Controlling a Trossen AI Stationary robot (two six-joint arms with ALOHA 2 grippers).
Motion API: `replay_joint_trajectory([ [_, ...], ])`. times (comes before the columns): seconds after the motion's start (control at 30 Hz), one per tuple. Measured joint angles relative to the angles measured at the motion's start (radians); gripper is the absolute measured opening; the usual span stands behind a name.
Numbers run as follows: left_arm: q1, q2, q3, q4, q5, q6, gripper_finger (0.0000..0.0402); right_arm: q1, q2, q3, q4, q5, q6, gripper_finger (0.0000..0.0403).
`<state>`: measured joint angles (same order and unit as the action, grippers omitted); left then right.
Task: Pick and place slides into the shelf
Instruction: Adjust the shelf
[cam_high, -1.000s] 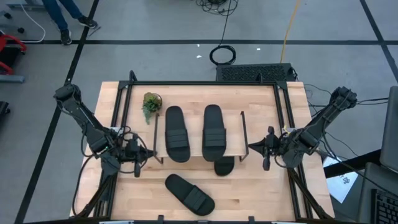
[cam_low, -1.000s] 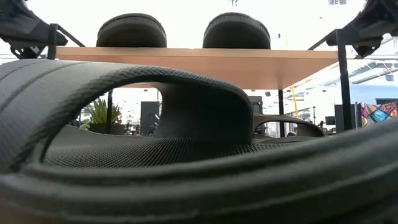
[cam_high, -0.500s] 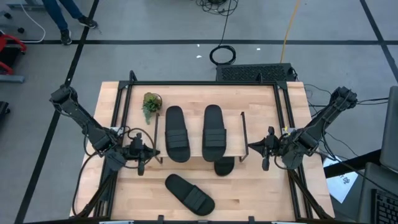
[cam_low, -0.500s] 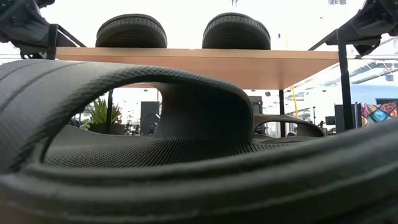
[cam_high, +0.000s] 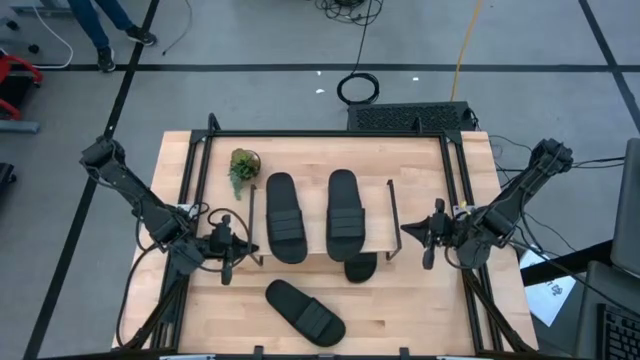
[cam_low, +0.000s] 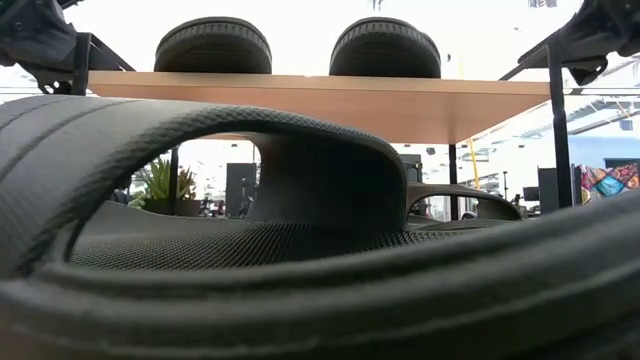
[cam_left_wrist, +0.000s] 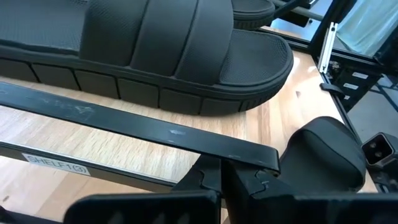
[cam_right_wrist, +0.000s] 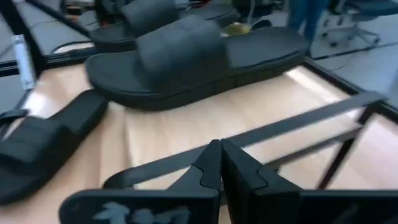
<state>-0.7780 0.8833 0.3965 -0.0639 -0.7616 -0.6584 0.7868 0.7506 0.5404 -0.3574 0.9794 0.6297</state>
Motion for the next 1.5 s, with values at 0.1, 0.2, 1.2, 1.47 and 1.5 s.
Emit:
replay_joint_trajectory([
  [0.1,0.0,0.0,0.0,-0.001,0.0,-0.001,0.0002,-0.002,-0.02,0.0,-0.091,0.025,0.064,0.0],
  [0.2,0.0,0.0,0.0,-0.001,0.001,-0.001,0.0005,-0.002,-0.029,0.0,-0.201,0.019,0.169,0.0],
  [1.2,0.103,-0.003,0.002,-0.01,0.117,-0.103,0.0001,-0.009,0.085,-0.039,0.166,-0.18,-0.049,0.0],
  [1.47,0.106,-0.002,0.002,-0.008,0.133,-0.111,0.0,0.042,0.091,-0.039,0.185,-0.178,0.01,0.0],
  [1.5,0.106,-0.002,0.002,-0.008,0.133,-0.111,0.0001,0.048,0.094,-0.039,0.185,-0.177,0.017,0.0],
])
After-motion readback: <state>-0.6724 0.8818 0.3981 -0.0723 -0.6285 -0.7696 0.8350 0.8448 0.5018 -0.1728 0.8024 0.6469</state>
